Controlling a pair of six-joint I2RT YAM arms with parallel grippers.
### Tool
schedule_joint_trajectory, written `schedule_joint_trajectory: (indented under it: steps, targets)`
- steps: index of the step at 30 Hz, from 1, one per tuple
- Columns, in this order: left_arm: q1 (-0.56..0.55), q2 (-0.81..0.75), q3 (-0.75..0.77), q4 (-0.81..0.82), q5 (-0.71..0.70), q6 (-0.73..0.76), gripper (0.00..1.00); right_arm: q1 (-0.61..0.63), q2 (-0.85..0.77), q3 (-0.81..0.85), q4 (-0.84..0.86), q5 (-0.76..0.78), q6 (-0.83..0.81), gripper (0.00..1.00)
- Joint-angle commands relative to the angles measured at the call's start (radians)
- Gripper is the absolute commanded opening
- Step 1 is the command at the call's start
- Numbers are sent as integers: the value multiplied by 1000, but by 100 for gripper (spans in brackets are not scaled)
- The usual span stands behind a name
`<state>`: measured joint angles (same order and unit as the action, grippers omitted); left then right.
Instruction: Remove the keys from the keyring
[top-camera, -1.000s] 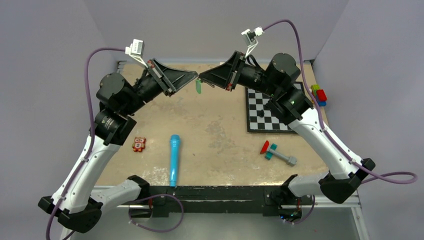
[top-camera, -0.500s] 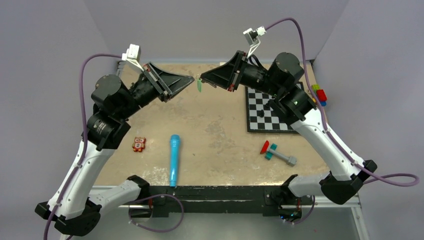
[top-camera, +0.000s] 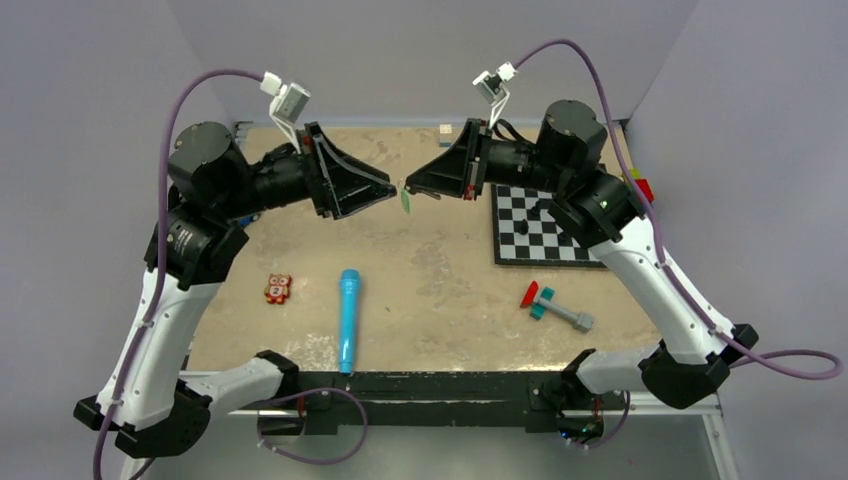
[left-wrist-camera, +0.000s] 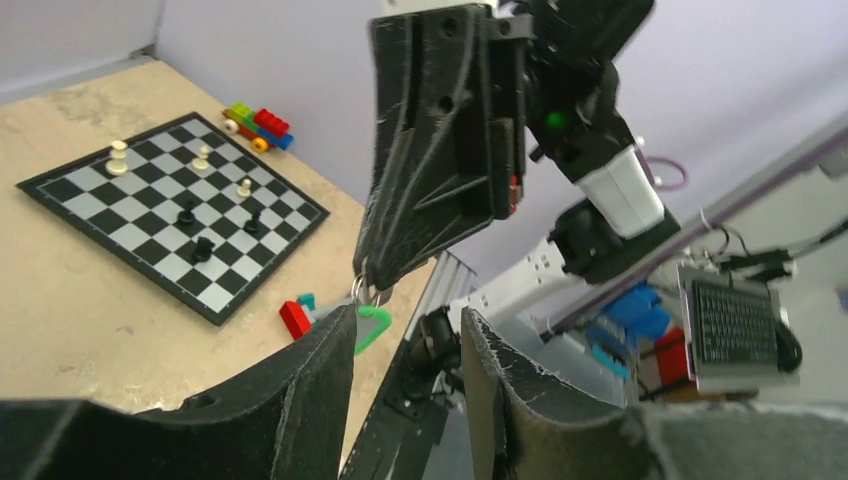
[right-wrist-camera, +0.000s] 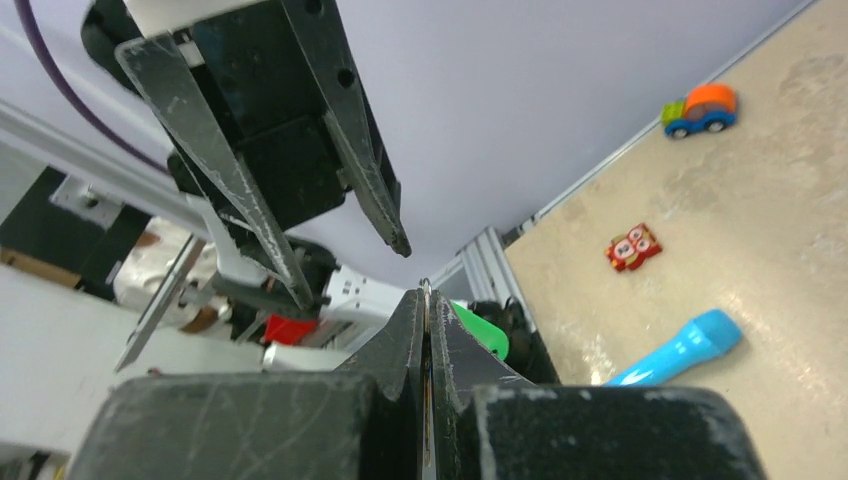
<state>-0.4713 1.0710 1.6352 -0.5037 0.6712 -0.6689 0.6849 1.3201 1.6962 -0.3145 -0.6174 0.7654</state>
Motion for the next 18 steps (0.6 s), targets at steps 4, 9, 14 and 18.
schedule_joint_trajectory:
  steps: [4, 9, 14, 18]
  targets:
    - [8, 72, 58, -22, 297, 170, 42, -2, -12, -8, -40, -138, -67, 0]
    - [8, 85, 74, -53, 299, 212, 35, -2, -24, -12, -32, -158, -80, 0]
    - [8, 100, 85, -80, 304, 238, 33, -1, -39, -36, 2, -190, -70, 0]
    - [8, 102, 89, -79, 305, 239, 32, 0, -41, -38, 14, -214, -70, 0]
